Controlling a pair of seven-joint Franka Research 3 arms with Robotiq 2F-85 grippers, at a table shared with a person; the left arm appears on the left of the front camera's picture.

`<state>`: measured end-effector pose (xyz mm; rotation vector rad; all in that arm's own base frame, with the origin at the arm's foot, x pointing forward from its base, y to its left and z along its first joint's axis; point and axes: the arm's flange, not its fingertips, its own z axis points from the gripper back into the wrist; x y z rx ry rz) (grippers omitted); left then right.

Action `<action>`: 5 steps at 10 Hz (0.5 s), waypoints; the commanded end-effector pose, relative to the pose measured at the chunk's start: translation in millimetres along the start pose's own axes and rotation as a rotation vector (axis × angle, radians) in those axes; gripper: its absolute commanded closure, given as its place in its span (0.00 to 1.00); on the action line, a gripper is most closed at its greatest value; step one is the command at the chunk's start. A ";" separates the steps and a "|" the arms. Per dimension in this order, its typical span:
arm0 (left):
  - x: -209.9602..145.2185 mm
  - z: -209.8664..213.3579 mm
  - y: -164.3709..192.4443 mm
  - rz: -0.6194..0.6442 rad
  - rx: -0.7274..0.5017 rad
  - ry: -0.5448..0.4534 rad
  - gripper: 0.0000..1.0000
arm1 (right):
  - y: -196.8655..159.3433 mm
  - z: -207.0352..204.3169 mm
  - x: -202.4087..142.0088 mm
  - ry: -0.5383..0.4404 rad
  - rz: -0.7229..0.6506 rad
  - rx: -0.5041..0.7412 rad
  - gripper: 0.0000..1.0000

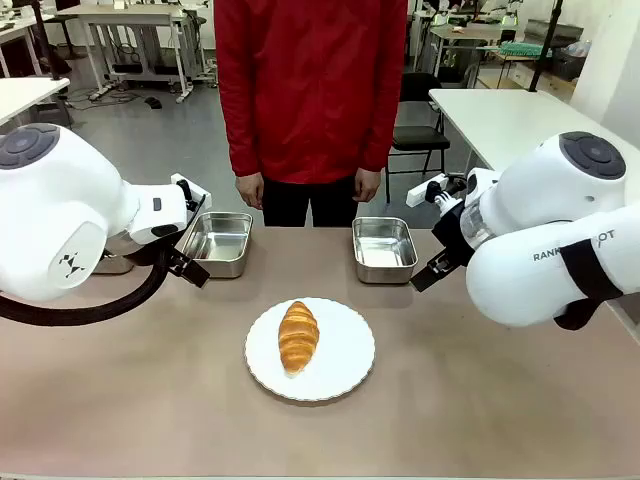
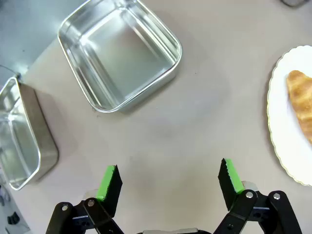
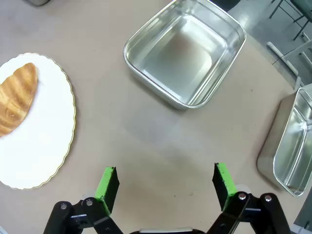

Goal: Place the bread in the container.
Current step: Place the Butter Roll into the Airtight Container indicated by the human.

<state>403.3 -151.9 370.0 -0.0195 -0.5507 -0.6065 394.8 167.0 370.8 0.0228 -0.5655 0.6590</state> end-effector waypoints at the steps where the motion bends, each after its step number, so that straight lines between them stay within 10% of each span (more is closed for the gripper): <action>1: 0.0 0.0 0.0 0.000 0.000 0.000 0.00 | 0.0 0.0 0.0 0.000 0.000 0.000 0.00; 5: 0.0 0.0 0.0 0.000 0.000 0.000 0.00 | 0.0 0.0 0.0 0.000 0.000 0.000 0.00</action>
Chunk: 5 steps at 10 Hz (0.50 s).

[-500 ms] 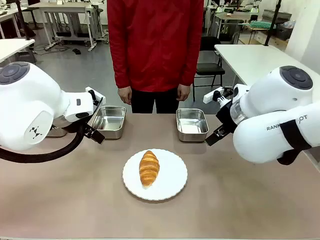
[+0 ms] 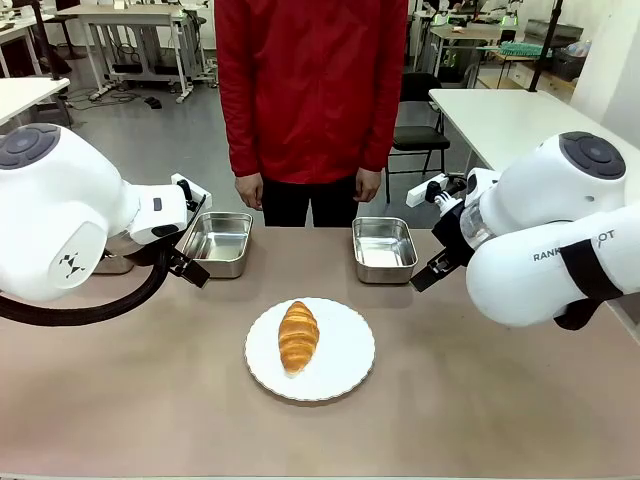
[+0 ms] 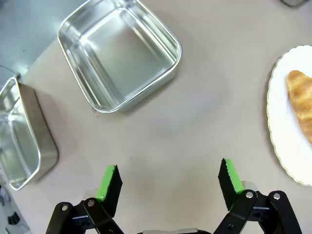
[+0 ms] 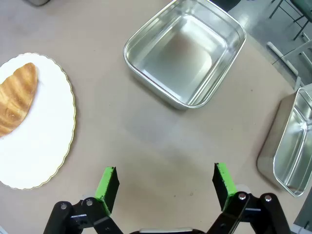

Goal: Place the bread in the container.
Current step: Place the Butter Roll into the Airtight Container indicated by the human.

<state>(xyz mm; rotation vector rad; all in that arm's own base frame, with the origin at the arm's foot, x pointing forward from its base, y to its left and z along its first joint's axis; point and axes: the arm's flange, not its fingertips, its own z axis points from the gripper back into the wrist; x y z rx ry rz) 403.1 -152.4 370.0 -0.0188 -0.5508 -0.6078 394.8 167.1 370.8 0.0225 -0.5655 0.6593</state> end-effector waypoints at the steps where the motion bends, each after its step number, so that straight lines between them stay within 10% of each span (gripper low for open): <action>1: -0.1 0.0 0.4 0.001 0.000 0.000 0.00 | -0.1 0.0 0.0 0.000 0.000 0.000 0.00; 5: 10.2 19.7 23.5 0.034 -0.031 -0.054 0.00 | -12.5 11.6 23.2 -0.027 0.008 -0.017 0.00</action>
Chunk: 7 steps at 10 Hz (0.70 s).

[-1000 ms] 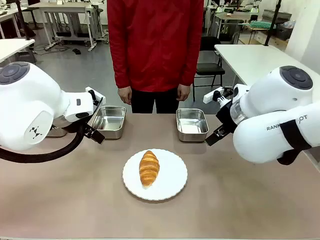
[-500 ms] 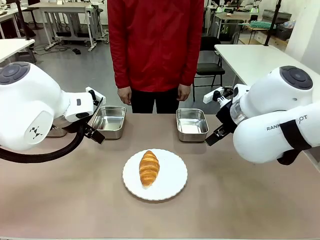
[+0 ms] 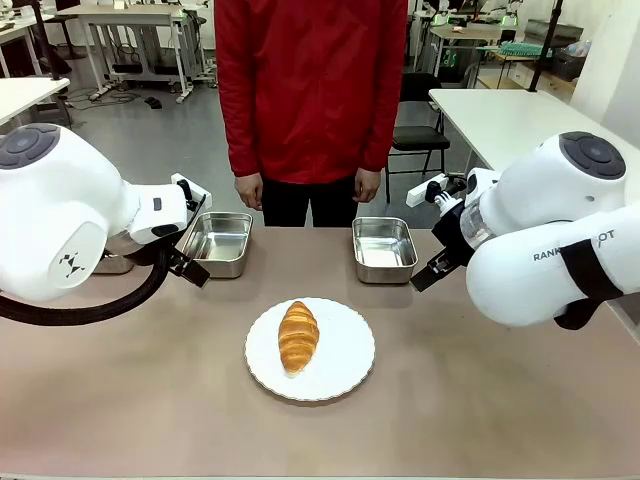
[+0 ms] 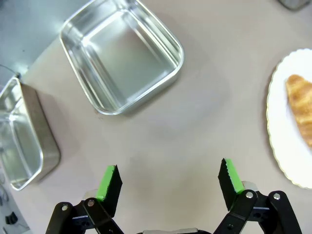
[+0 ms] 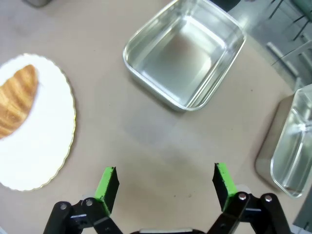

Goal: Place the bread in the container.
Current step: Place the Butter Roll into the Airtight Container indicated by the human.

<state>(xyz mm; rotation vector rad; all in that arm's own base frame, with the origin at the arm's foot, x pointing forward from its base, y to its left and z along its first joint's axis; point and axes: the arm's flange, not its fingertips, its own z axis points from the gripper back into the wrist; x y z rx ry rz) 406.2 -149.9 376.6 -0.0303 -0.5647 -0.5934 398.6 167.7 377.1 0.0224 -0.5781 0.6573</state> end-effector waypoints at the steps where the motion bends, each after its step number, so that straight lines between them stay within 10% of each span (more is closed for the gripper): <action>1: 21.5 37.6 45.7 0.041 -0.081 -0.049 0.00 | -33.3 31.8 44.7 -0.038 0.003 0.038 0.00; 4: 55.5 103.3 146.2 0.028 -0.223 -0.016 0.00 | -116.8 100.4 85.2 -0.113 -0.033 0.145 0.00; 7: 48.6 148.3 250.6 -0.189 -0.395 -0.040 0.00 | -223.7 154.1 44.0 -0.244 -0.078 0.243 0.00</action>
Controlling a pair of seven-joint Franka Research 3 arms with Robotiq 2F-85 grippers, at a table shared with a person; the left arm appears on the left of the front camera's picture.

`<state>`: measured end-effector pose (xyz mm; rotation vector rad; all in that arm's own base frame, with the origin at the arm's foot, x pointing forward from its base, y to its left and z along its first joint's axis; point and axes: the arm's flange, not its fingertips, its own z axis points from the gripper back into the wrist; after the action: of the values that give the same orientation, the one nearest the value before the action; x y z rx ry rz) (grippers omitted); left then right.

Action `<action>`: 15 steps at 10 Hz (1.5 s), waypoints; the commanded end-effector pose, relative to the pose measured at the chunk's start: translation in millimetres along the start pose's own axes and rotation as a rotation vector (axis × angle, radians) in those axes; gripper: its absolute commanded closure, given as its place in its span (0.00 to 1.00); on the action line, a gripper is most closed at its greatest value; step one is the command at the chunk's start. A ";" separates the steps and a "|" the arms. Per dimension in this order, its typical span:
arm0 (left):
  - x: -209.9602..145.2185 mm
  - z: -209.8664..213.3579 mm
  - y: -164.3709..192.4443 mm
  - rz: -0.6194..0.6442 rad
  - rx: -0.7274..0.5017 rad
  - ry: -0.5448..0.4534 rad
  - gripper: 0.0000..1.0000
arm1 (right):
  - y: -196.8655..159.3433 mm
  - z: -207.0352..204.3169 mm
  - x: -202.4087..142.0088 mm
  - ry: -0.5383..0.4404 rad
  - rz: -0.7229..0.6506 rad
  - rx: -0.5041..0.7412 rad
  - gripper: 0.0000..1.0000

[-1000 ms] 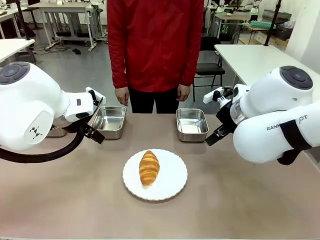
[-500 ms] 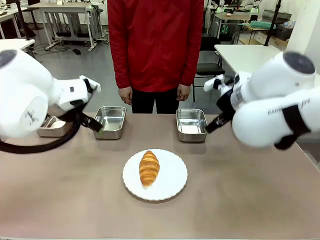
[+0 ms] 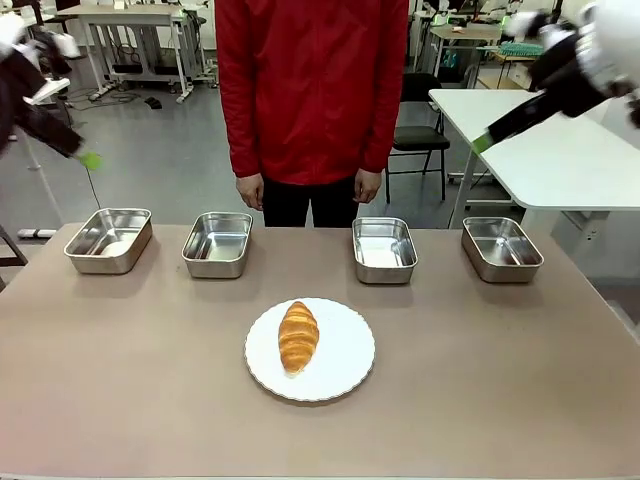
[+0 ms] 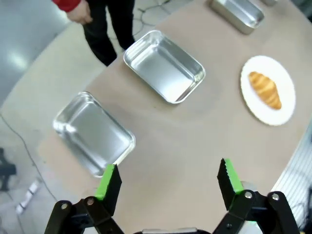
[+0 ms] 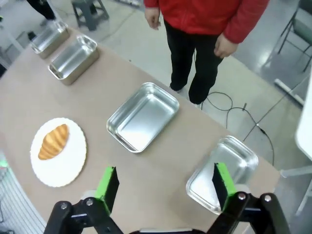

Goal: Place the bread in the container.
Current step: Place the Butter Roll into the Airtight Container indicated by the human.

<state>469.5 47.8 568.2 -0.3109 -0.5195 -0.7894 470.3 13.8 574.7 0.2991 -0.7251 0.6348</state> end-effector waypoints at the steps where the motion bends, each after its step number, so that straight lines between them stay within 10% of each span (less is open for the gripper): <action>1: -3.9 -2.9 57.7 -0.131 -0.148 -0.006 0.00 | -48.7 12.9 -25.9 -0.046 0.014 0.084 0.00; 15: -62.3 65.0 102.6 -0.053 -0.044 -0.328 0.00 | -142.5 89.0 -84.7 -0.227 0.033 0.021 0.00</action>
<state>485.5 172.3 579.1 -0.4444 -0.7782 -0.8009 461.4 -168.1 575.5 0.3742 -0.9100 0.6224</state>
